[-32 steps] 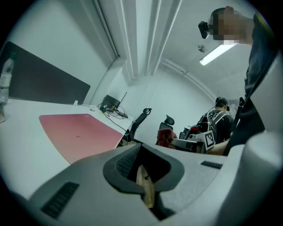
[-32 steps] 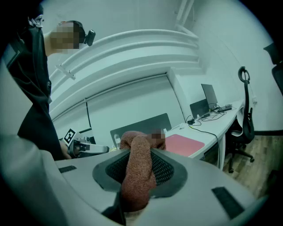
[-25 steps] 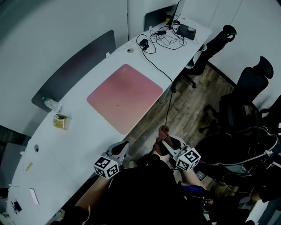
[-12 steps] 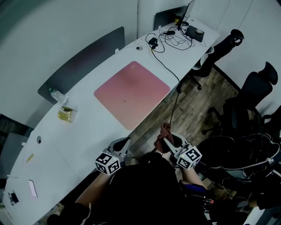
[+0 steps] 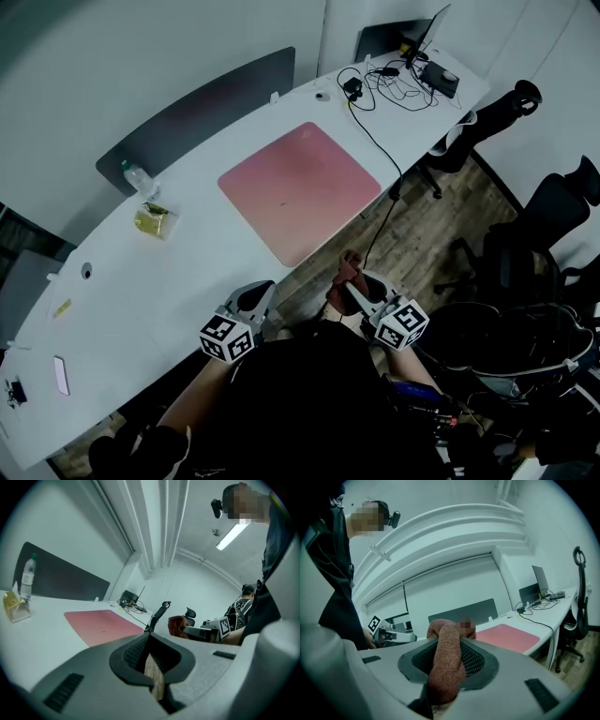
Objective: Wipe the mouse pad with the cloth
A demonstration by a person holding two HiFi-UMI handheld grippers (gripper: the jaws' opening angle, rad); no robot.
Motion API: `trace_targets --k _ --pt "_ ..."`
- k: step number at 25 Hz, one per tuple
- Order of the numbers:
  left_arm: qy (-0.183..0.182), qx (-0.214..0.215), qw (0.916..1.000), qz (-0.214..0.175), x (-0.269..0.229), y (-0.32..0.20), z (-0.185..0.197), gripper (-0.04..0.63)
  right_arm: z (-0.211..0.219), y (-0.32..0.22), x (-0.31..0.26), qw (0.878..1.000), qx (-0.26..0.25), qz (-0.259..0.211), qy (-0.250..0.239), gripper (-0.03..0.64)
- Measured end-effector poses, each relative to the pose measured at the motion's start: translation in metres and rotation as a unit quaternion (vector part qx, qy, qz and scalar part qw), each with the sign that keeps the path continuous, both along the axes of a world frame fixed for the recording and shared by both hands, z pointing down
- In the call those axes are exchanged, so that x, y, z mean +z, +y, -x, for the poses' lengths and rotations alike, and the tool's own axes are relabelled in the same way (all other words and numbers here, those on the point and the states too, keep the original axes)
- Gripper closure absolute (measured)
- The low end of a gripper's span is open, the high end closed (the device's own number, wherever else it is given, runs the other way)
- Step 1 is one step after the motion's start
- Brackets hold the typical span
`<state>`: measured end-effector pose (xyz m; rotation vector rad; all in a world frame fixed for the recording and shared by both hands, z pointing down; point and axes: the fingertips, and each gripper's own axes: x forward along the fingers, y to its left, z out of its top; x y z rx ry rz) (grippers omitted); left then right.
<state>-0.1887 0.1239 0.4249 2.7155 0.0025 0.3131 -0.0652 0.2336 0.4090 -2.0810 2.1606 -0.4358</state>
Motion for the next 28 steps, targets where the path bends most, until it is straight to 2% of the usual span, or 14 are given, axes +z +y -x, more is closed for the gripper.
trace_targets --k 12,16,23,28 --pt "-0.019 -0.067 0.9975 -0.002 0.008 -0.034 0.021 0.586 0.012 -0.056 0.02 0.996 -0.086 0.016 -0.012 0.491" --pt "-0.027 -0.087 0.9958 0.0 0.014 -0.045 0.018 0.586 0.016 -0.077 0.033 0.991 -0.124 0.038 -0.001 0.49" --pt "-0.052 -0.117 0.9918 0.008 0.02 -0.057 -0.003 0.587 0.009 -0.116 0.054 0.975 -0.204 0.082 0.037 0.489" --pt "-0.069 -0.138 0.9879 0.013 0.03 -0.066 -0.011 0.587 0.018 -0.139 0.08 0.956 -0.262 0.115 0.064 0.488"
